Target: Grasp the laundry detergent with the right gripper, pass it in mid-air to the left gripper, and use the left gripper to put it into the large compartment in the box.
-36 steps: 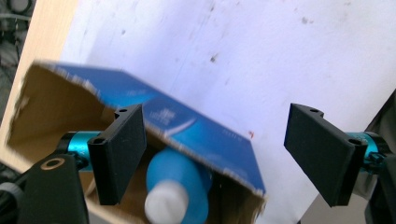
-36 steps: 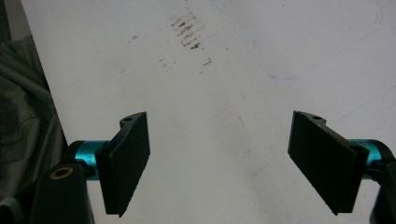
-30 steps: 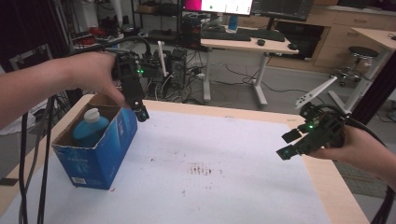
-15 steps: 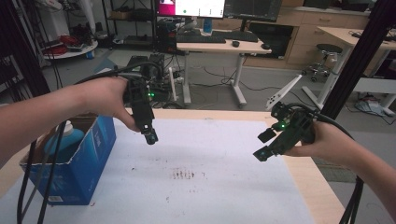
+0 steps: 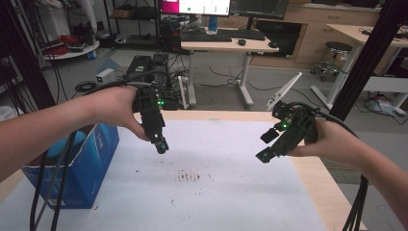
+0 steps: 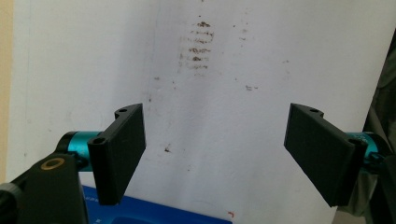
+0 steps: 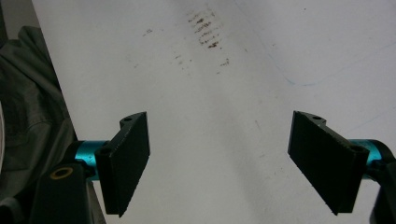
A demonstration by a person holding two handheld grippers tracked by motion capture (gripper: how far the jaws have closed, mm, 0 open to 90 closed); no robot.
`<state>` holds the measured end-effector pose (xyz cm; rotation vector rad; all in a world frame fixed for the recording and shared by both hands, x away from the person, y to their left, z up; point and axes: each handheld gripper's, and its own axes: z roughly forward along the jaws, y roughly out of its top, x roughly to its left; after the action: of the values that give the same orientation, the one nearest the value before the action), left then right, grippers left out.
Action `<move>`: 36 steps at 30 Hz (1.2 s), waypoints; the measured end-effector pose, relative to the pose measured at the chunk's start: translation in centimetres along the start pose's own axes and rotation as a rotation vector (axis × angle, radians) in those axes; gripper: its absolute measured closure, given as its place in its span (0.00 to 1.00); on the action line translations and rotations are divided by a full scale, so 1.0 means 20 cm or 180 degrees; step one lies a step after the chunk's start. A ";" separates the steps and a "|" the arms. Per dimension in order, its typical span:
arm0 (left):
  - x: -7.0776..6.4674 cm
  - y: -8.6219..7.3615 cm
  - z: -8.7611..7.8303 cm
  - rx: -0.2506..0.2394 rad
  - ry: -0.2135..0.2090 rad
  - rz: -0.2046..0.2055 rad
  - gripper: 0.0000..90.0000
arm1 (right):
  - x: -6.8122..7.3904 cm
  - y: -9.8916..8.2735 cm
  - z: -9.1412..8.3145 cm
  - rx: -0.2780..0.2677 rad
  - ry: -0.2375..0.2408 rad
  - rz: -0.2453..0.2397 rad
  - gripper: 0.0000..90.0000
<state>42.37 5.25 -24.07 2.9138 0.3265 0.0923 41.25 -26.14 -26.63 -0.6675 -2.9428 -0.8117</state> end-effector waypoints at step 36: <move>-0.01 -0.02 0.01 -0.0009 -0.0025 -0.0071 0.23 | 0.00 0.00 0.00 0.0022 0.0019 -0.0043 0.23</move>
<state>42.17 5.60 -24.33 2.9064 0.3571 0.0777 41.21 -26.09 -26.60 -0.6444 -2.9466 -0.8027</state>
